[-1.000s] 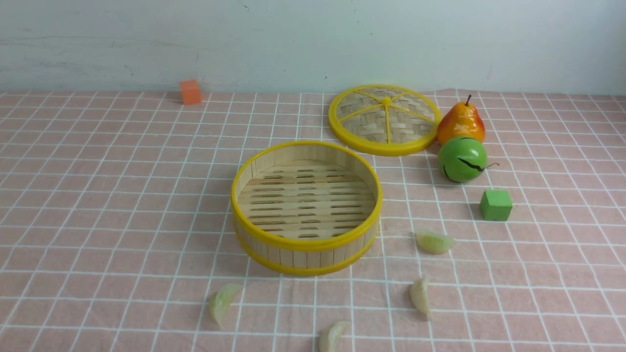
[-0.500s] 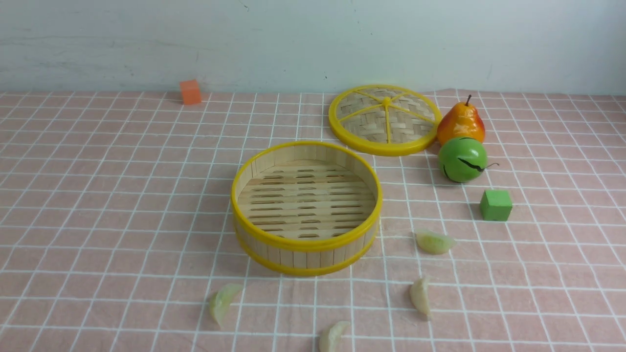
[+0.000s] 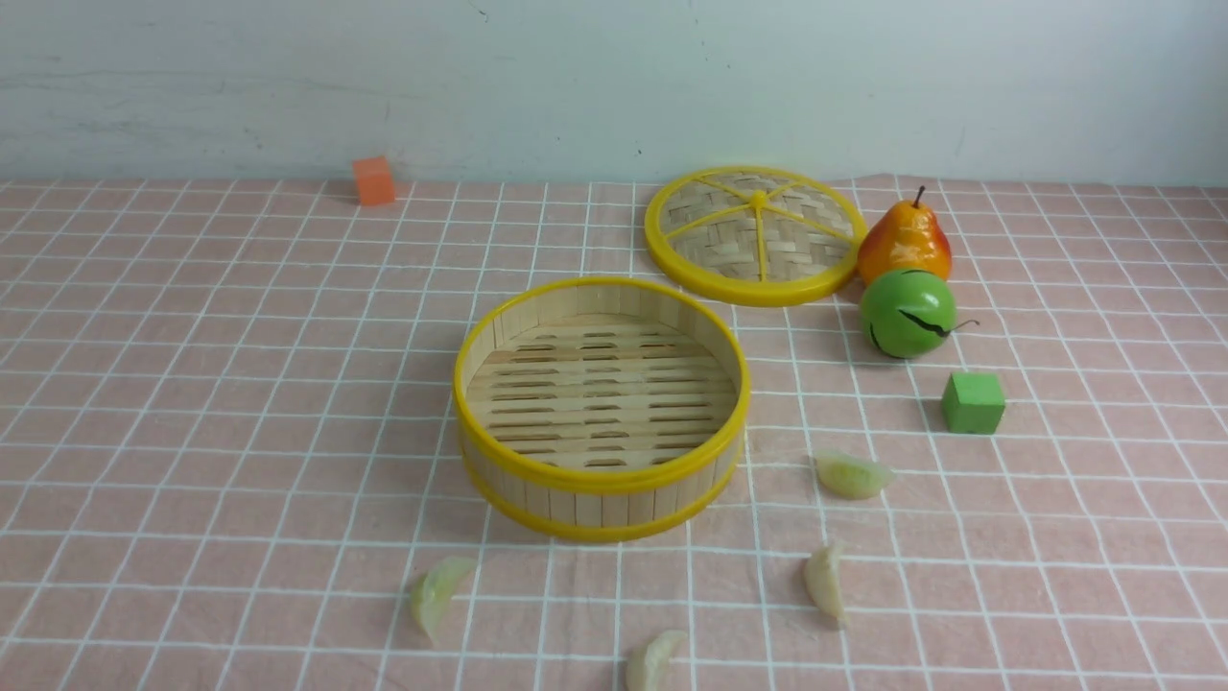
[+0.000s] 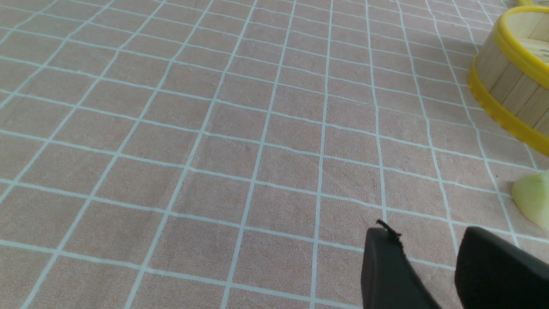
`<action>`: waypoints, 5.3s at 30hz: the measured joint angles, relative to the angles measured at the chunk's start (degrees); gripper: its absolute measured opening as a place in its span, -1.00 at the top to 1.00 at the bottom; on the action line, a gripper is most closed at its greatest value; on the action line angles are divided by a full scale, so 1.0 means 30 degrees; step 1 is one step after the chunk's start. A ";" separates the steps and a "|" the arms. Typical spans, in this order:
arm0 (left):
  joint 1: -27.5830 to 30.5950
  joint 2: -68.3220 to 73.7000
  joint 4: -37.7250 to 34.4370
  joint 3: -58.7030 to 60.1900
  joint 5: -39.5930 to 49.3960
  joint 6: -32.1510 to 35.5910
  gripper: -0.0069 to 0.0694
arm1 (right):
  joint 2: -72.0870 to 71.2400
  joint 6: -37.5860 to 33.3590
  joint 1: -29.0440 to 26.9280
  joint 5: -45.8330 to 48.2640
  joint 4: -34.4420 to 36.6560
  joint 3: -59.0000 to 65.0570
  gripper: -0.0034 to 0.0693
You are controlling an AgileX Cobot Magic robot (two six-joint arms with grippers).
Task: Put the dumplings into the steamer on the table with the pink tablecloth.
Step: 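Reach for and grasp a dumpling on the table with the left gripper, then place the dumpling into the bamboo steamer basket with the left gripper, then reach for and grasp a dumpling on the table with the left gripper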
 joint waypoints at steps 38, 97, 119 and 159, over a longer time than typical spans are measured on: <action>0.0000 0.0000 -1.9279 0.0000 -0.4291 -0.9497 0.19 | 0.0000 0.7148 0.0000 0.0363 1.3360 0.0180 0.25; -0.9300 3.5484 0.0835 -2.3694 0.8411 -0.0394 0.28 | 2.2568 -0.8348 1.2249 1.2393 0.5638 -1.7167 0.86; -0.9300 4.2602 0.1612 -3.8174 1.2203 -0.1241 0.28 | 2.2650 -0.8348 1.2249 1.0859 0.5762 -1.7167 0.80; -1.6581 3.7138 0.0302 -2.8417 1.2293 -0.2225 -0.44 | 1.6030 -0.2498 1.2249 1.3867 -0.0464 -1.8728 0.59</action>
